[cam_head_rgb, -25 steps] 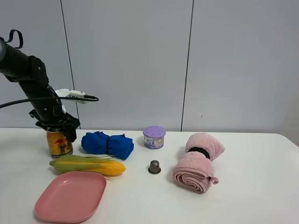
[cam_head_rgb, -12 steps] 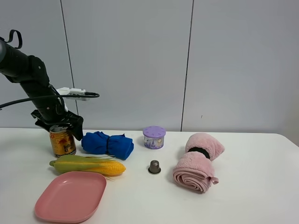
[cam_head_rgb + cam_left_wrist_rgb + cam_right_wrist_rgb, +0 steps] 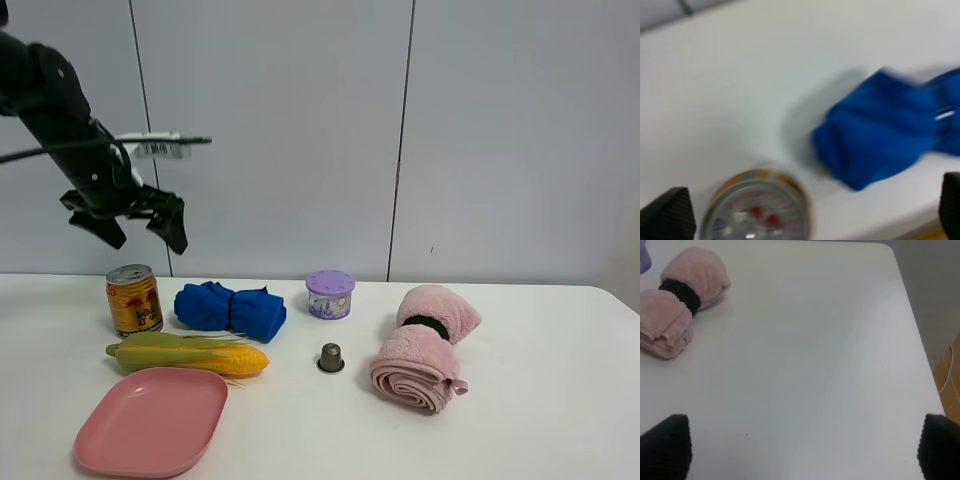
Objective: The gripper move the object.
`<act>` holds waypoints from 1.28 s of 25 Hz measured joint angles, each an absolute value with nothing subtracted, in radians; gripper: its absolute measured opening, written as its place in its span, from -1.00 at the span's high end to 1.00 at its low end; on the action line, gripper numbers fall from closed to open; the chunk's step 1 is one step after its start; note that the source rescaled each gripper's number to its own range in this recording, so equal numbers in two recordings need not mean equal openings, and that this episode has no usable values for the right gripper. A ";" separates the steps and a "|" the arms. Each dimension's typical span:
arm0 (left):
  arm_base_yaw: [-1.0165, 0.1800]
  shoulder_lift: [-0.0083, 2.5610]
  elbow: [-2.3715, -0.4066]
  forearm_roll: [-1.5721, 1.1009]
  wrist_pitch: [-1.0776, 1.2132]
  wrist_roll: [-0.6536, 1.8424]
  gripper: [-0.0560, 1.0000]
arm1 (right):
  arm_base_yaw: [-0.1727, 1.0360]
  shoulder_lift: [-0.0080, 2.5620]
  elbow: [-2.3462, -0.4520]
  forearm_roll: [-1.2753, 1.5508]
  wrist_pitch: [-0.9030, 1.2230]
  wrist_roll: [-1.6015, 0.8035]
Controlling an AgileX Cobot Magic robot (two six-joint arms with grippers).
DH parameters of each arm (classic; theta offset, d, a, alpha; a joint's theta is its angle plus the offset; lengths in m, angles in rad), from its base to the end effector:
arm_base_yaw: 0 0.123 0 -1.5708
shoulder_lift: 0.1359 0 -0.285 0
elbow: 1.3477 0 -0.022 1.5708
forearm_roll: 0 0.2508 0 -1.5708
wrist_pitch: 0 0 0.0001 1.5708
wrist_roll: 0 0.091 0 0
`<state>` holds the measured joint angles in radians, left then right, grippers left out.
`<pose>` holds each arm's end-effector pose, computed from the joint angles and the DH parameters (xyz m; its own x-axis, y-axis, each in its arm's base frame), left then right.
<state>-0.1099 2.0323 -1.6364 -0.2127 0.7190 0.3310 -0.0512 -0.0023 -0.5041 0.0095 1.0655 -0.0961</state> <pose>0.4492 -0.0623 0.2267 -0.8023 0.2570 -0.5388 0.3216 0.9465 -0.0275 -0.0058 0.0011 0.2780 -0.4561 -0.0681 -0.8873 0.0021 0.9970 -0.0776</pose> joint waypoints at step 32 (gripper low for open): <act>0.257 1.047 -1.309 -0.113 1.119 0.334 -0.99 | -0.051 -0.002 -0.504 0.009 1.066 -0.096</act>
<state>0.2567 1.0471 -1.3091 -0.1132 1.1192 0.3338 -0.0512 -0.0023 -0.5041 0.0087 1.0655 -0.0961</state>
